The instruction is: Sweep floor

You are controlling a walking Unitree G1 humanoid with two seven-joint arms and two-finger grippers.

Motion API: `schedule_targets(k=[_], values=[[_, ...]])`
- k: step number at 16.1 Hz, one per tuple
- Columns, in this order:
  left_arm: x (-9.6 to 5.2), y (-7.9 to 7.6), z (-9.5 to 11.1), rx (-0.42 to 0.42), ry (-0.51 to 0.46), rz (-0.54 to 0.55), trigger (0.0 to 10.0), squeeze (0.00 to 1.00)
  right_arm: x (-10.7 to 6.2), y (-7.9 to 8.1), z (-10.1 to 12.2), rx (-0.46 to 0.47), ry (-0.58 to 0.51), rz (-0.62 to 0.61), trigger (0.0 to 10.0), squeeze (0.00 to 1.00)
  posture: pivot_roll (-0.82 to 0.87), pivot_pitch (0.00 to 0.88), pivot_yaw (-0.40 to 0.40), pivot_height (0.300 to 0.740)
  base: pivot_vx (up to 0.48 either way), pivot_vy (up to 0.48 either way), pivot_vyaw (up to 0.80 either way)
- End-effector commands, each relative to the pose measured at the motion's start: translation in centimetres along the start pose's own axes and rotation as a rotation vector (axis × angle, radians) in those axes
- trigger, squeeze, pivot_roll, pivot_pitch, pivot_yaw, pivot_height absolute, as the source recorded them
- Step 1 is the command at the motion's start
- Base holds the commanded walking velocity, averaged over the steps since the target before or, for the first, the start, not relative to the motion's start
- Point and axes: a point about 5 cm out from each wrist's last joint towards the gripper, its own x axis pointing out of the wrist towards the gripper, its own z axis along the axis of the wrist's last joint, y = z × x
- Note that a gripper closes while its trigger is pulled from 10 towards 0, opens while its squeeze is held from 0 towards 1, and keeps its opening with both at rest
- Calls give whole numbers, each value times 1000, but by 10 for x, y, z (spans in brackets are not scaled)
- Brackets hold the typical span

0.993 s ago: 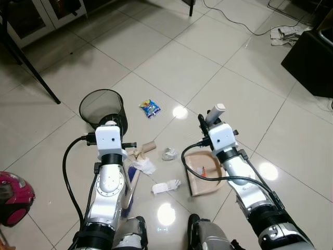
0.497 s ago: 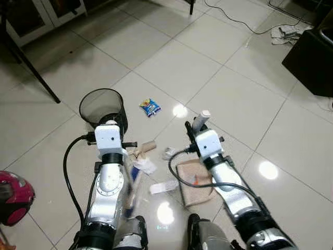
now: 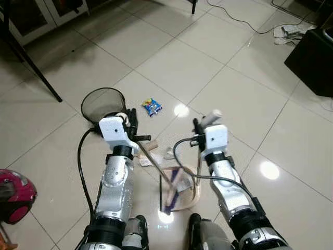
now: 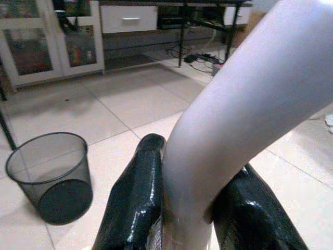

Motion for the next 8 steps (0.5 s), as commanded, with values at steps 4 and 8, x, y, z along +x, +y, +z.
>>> schedule_targets(k=[4, 8], values=[[4, -8, 6, -49, -6, -81, 10000, 0, -3, -7, -8, 31, 51, -36, 10000, 0, 43, 220, 13, 740, 0, 0, 0], [-1, 22, 49, 71, -58, -243, 10000, 0, -9, -25, -7, 41, 41, -102, 10000, 0, 43, 162, 18, 740, 0, 0, 0]])
